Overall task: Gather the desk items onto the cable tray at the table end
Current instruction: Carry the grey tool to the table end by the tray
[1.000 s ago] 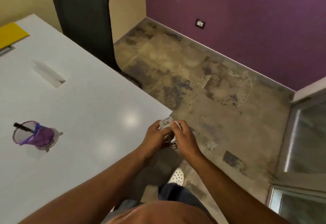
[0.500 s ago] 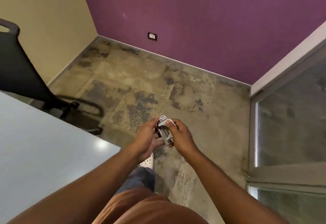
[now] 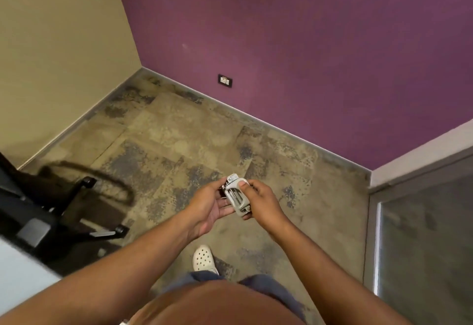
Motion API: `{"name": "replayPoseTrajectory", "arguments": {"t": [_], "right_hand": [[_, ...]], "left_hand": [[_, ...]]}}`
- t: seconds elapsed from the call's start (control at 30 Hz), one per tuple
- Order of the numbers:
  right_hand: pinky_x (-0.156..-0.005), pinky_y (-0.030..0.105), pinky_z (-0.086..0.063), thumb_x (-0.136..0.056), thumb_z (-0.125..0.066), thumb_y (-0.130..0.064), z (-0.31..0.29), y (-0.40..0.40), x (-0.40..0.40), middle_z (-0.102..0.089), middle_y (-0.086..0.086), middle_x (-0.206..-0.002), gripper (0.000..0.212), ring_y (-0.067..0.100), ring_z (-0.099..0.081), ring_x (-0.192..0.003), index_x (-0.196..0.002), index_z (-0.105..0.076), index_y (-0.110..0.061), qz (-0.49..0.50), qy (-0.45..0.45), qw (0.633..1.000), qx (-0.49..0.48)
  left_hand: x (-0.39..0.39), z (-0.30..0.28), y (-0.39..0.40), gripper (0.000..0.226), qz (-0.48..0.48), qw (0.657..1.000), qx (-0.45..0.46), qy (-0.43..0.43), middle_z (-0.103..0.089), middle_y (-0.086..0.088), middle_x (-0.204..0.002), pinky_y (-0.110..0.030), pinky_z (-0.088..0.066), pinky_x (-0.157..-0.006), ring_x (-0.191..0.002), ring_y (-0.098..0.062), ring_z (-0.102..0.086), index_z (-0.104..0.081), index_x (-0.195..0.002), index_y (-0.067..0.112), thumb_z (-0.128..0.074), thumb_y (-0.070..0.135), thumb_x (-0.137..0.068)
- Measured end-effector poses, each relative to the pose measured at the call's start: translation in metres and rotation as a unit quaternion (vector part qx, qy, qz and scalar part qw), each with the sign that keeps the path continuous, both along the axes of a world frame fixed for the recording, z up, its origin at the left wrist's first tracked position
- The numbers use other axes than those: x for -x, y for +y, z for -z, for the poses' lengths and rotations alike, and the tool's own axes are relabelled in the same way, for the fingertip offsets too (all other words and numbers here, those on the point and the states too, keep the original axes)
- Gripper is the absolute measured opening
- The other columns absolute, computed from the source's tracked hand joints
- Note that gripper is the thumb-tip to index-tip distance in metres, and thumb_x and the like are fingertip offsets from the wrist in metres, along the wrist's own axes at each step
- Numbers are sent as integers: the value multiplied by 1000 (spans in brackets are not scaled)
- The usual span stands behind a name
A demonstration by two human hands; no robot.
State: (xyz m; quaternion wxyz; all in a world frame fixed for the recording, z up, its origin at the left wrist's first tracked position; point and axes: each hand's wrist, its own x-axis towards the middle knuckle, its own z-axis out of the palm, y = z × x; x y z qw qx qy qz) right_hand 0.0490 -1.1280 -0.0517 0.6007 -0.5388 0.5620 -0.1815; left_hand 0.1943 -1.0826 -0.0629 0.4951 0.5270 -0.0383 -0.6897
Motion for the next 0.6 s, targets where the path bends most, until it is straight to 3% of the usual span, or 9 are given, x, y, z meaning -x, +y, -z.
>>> {"name": "replayPoseTrajectory", "arguments": {"t": [0.43,0.6], "right_hand": [[-48,27,-55,-107,-59,-34,4,-201,-148,-75,6,-80,27,13,-68,-60,-108,-76,-14,-139,-63,987,-43],[-57,32,-55,-105,-60,-40,1,-285,-223,-77,22,-91,32,22,-68,-68,-108,-79,-15,-234,-68,969,-51]], "left_hand": [[-133,-3,-153,31,-150,988,-10,-27,-81,-19,-102,-37,-65,-66,-84,-28,-81,-70,-120,6,-52,28,-110],[-194,-16,-207,33,-222,973,-16,-60,-78,-23,-116,-40,-67,-79,-96,-31,-80,-72,-124,6,-50,27,-111]]}}
